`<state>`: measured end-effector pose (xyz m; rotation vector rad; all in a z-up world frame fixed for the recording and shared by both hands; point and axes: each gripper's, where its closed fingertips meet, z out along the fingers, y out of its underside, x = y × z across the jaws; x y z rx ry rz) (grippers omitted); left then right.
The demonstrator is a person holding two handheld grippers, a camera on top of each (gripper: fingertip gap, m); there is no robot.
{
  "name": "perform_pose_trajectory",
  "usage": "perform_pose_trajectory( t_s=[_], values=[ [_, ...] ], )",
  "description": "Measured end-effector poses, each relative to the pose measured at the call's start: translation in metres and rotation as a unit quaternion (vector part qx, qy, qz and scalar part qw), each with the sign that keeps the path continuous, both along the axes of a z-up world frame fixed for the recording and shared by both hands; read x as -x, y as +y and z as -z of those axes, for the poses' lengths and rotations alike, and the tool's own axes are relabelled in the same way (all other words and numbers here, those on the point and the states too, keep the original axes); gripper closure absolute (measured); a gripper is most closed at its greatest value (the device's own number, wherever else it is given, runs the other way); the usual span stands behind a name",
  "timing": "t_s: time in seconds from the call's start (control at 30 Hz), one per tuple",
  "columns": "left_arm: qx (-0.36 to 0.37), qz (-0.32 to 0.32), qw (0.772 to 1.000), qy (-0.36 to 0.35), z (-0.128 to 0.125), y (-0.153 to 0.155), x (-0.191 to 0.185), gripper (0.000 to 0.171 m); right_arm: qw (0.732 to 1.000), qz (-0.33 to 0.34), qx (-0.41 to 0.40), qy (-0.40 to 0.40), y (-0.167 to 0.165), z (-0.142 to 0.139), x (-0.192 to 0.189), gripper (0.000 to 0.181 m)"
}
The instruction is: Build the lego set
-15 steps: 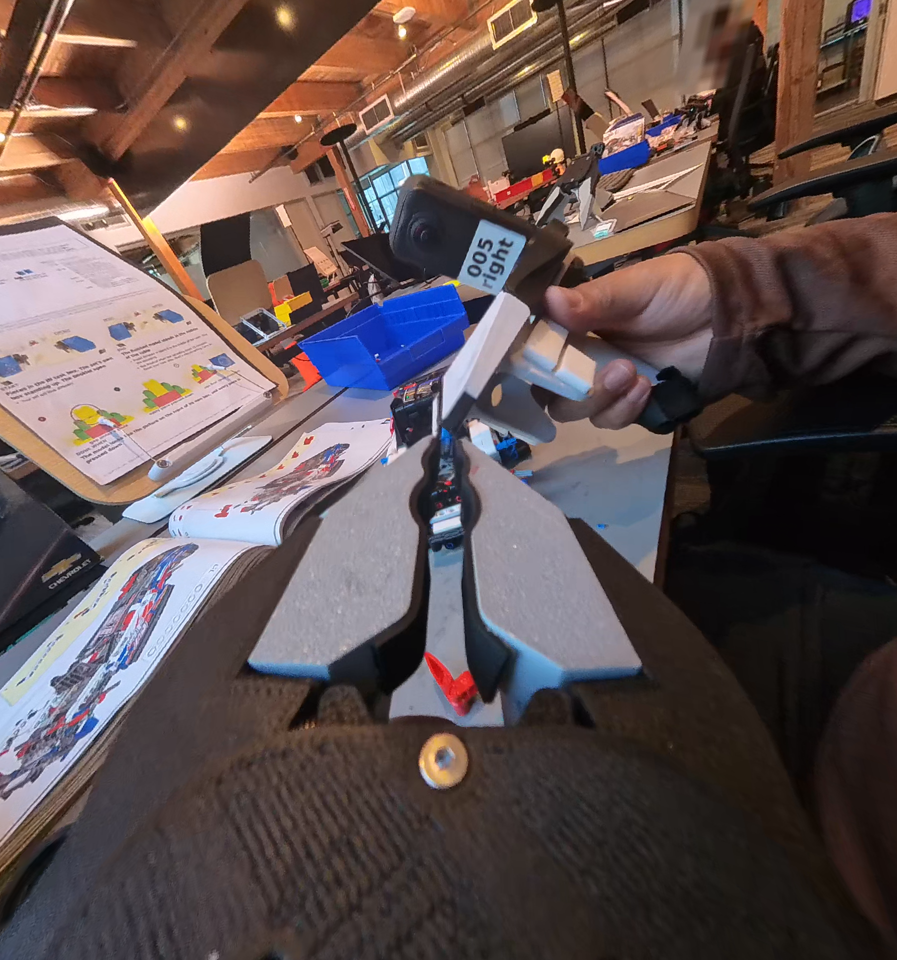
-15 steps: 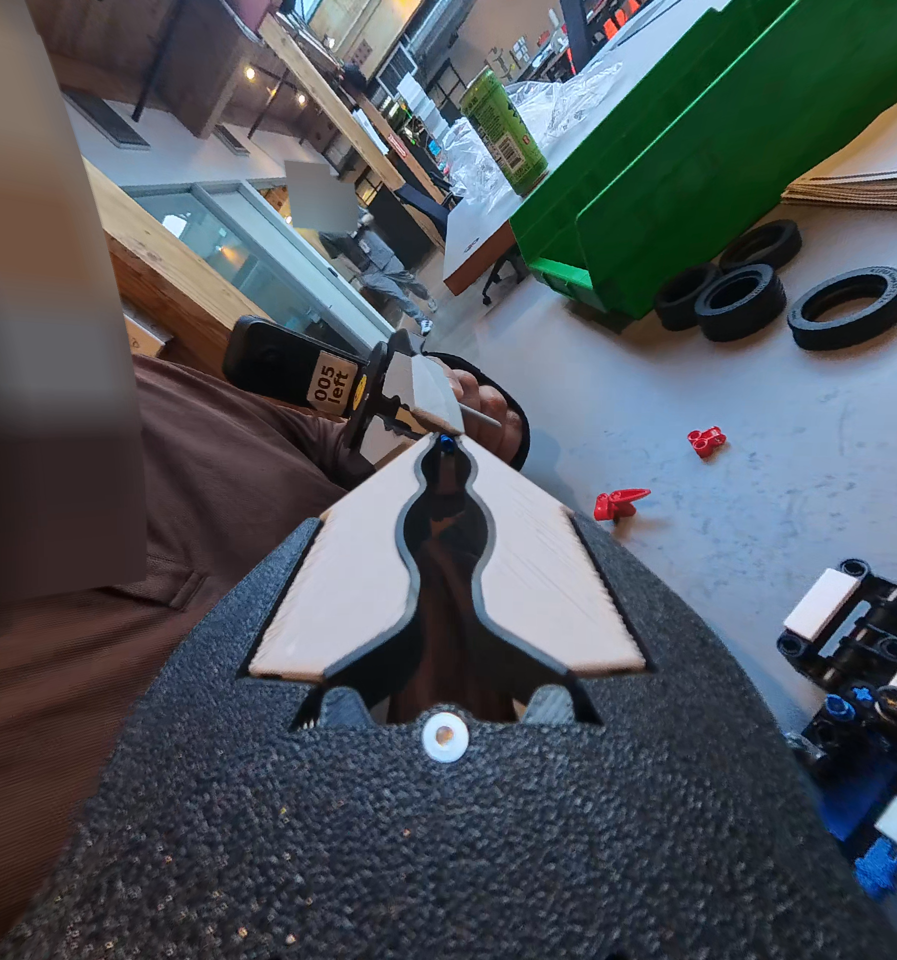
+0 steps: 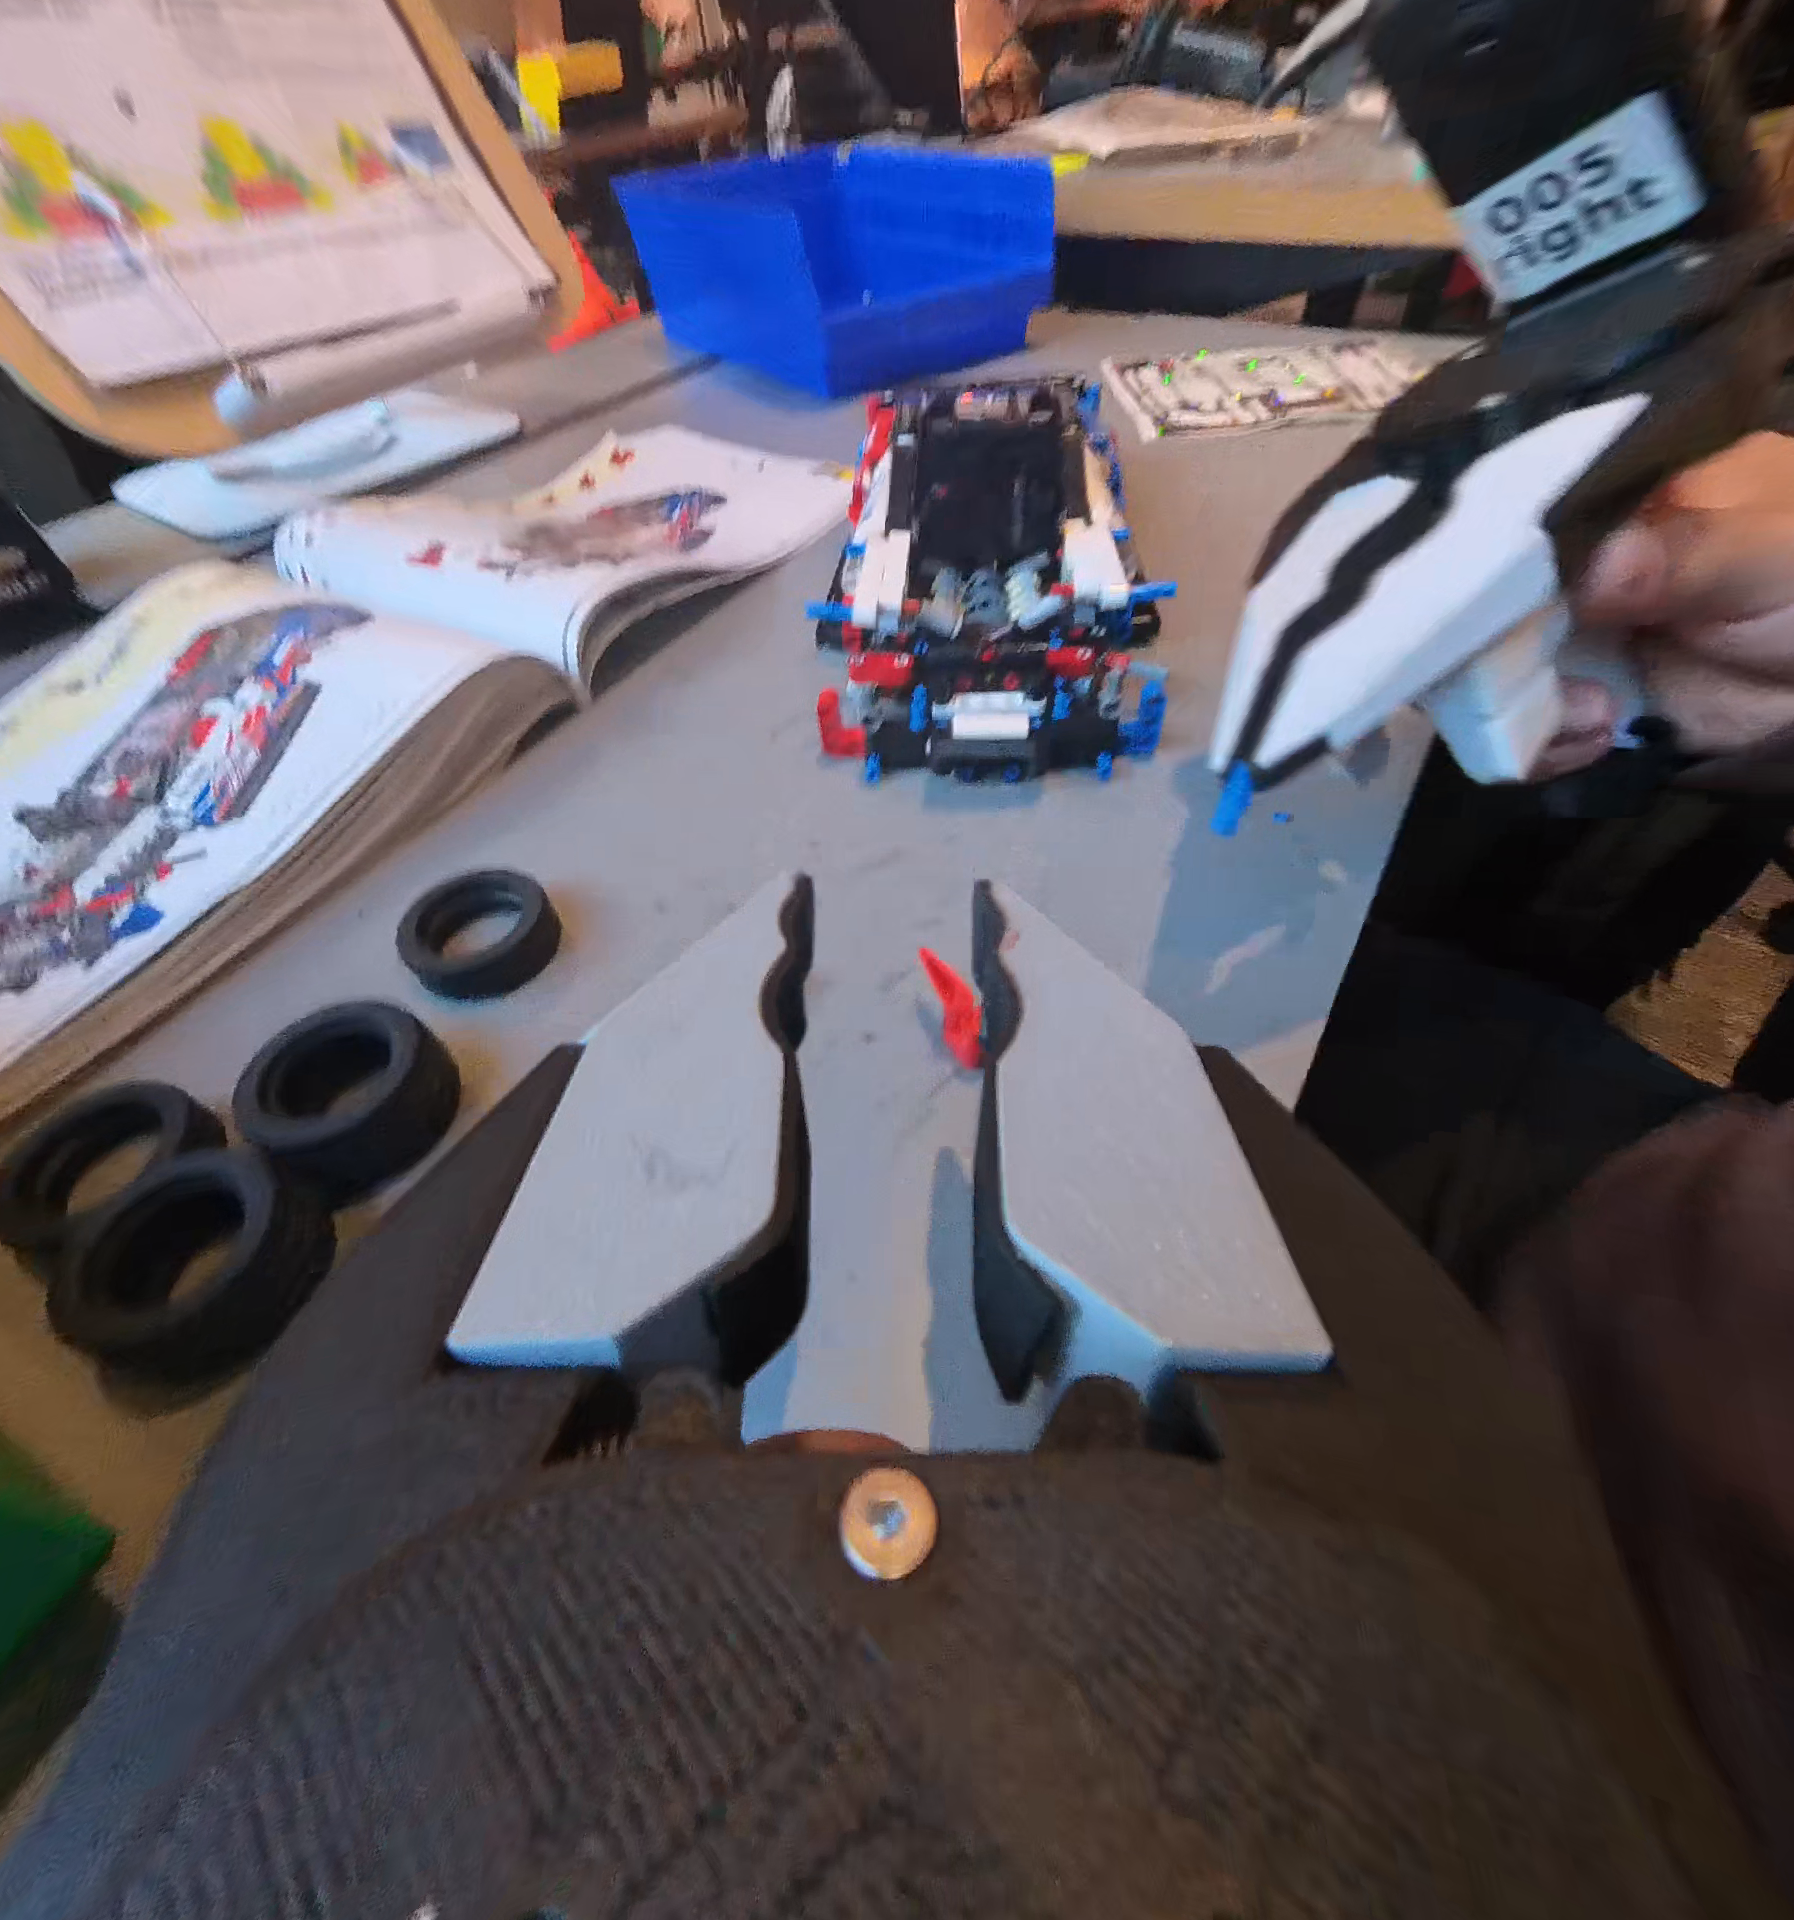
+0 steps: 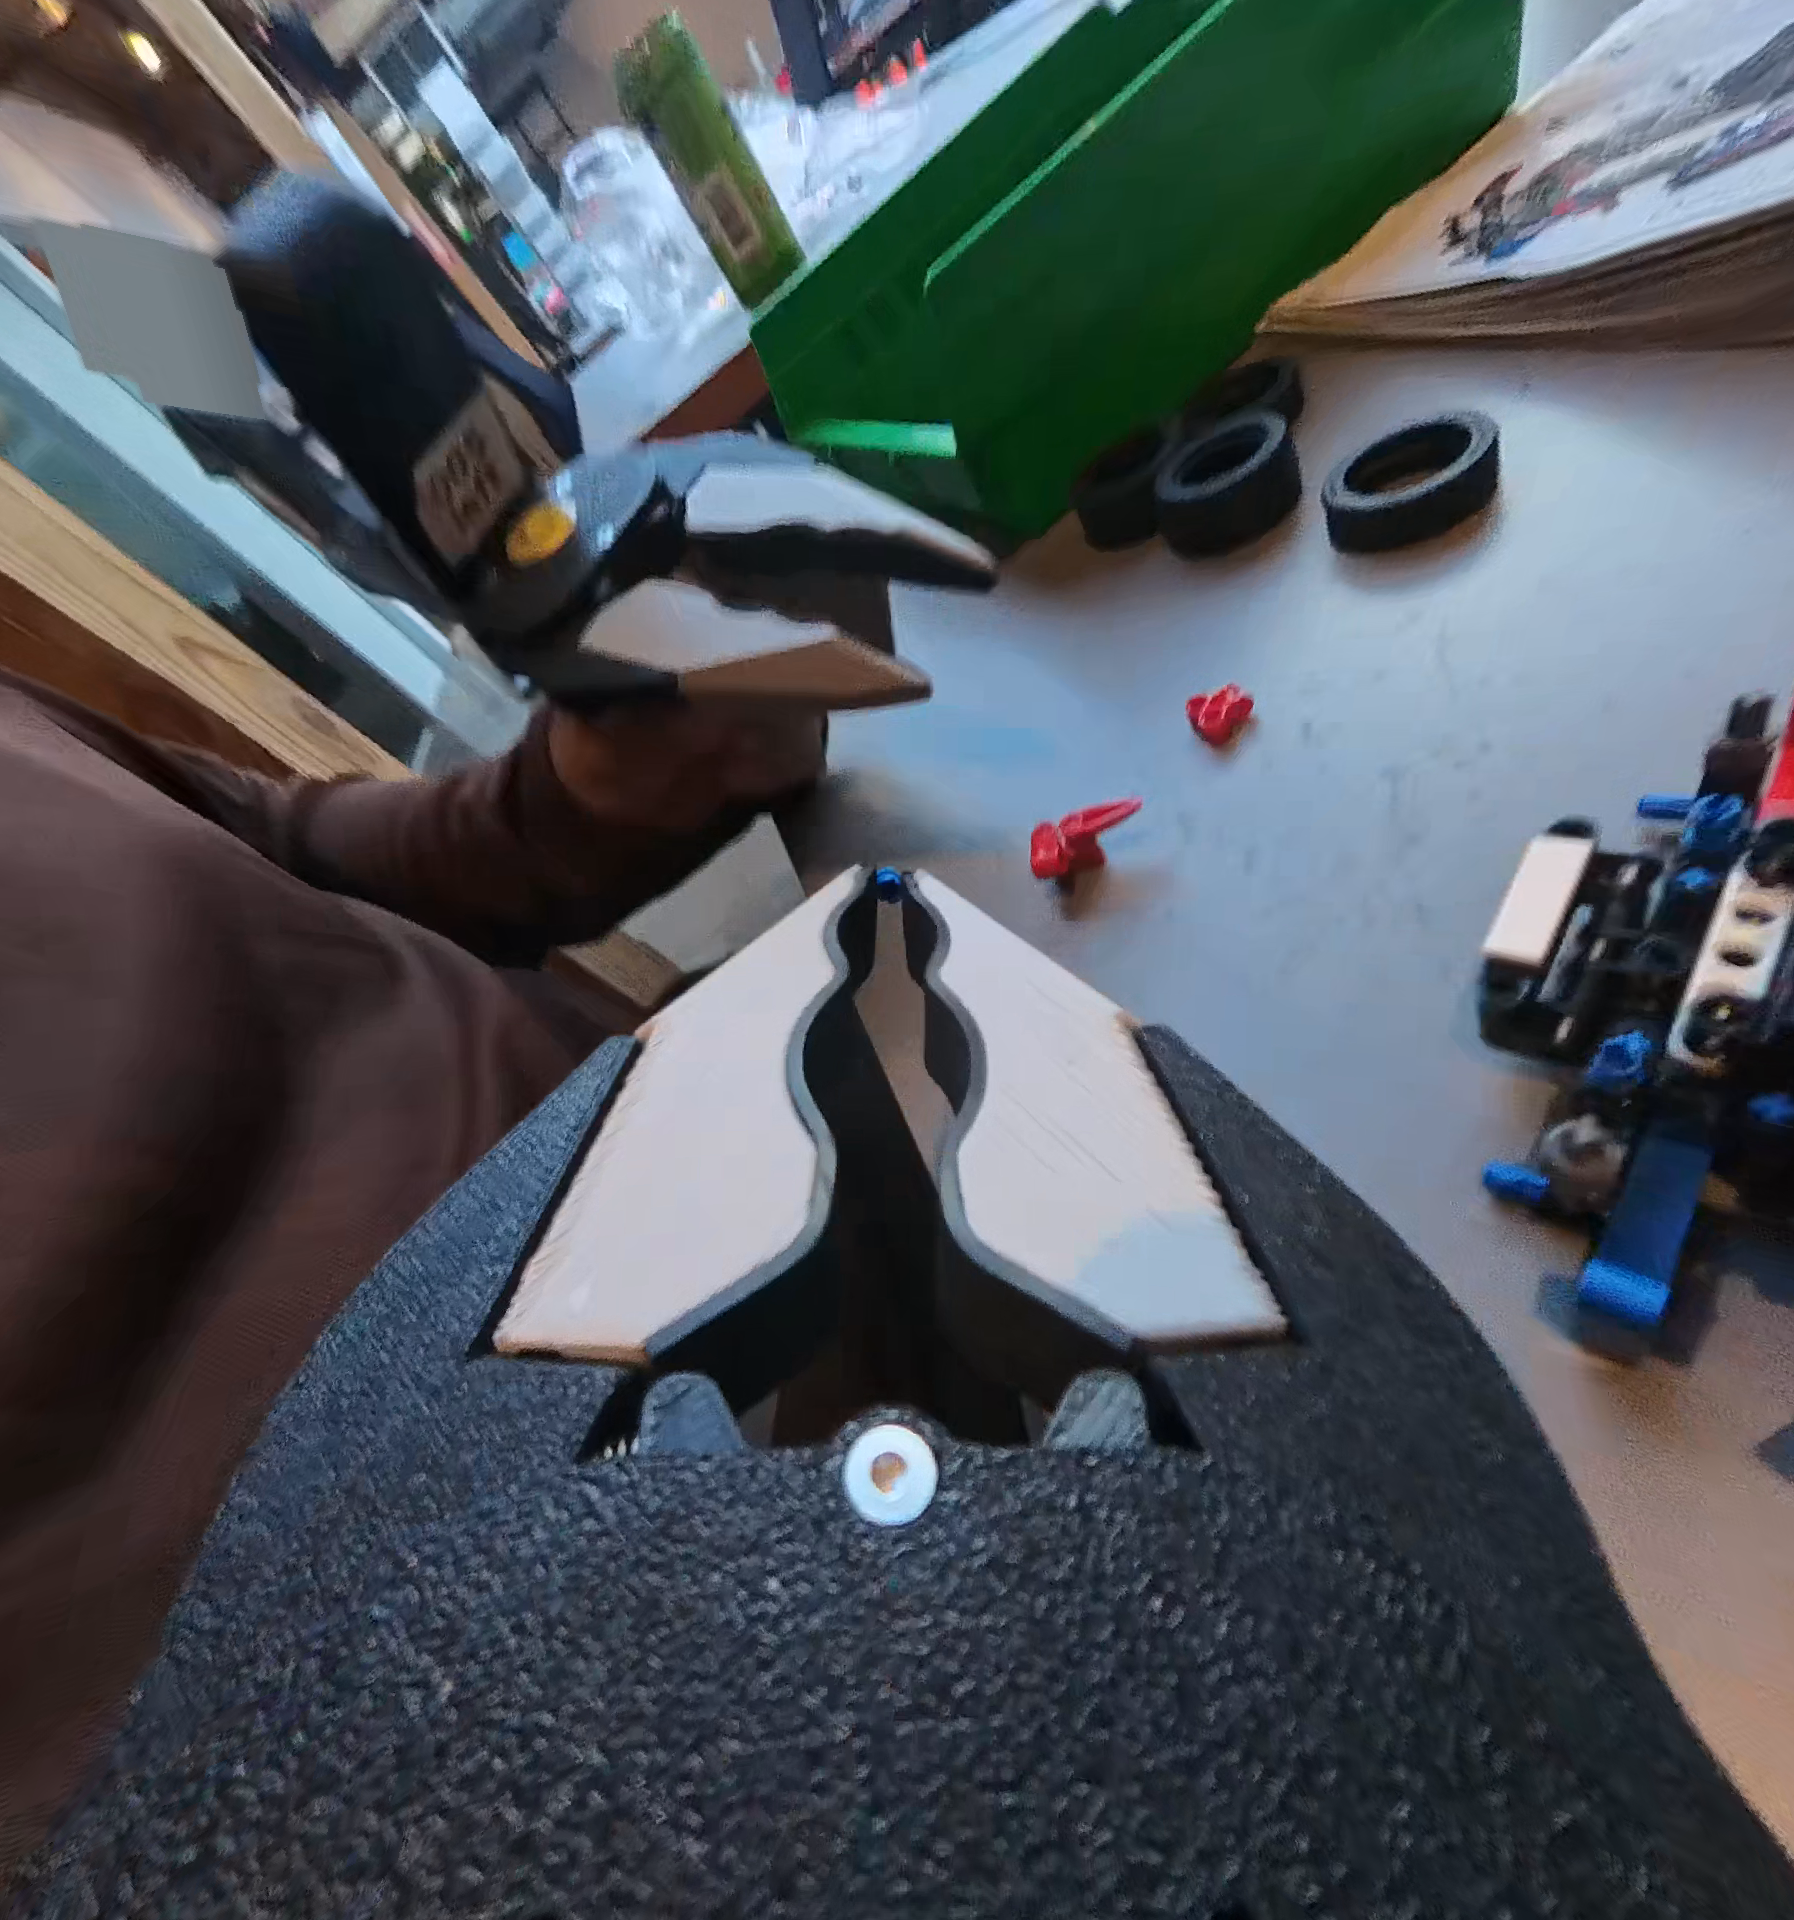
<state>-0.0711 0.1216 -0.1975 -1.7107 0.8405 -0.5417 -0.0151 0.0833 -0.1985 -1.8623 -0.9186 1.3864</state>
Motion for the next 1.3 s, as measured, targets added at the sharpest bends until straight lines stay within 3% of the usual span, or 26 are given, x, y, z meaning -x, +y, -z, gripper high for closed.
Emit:
perform_pose_trajectory(
  t_s=[0.1, 0.27, 0.5, 0.77, 0.97, 1.3],
  values=[
    [0.023, -0.01, 1.0, 0.011, 0.006, 0.007, 0.004, 0.142, 0.999, 0.001, -0.023, -0.045, -0.006, 0.018, -0.001, 0.177],
    [0.063, 0.011, 0.997, 0.042, 0.021, 0.003, -0.009, 0.133, 0.999, 0.023, -0.039, -0.028, 0.007, 0.009, -0.004, 0.177],
    [0.06, 0.016, 0.995, 0.075, 0.029, -0.003, -0.014, 0.133, 0.998, 0.054, -0.024, -0.018, 0.016, 0.01, -0.018, 0.177],
    [0.087, 0.02, 0.986, 0.14, 0.049, -0.001, -0.017, 0.132, 0.984, 0.15, -0.094, -0.029, 0.06, -0.019, -0.082, 0.177],
    [0.108, 0.03, 0.98, 0.163, 0.059, 0.002, -0.018, 0.132, 0.988, 0.13, -0.077, -0.028, 0.052, -0.014, -0.107, 0.177],
    [0.134, 0.067, 0.972, 0.182, 0.069, 0.0, -0.022, 0.137, 0.993, 0.101, -0.036, -0.042, 0.048, 0.007, -0.088, 0.177]
  ],
)
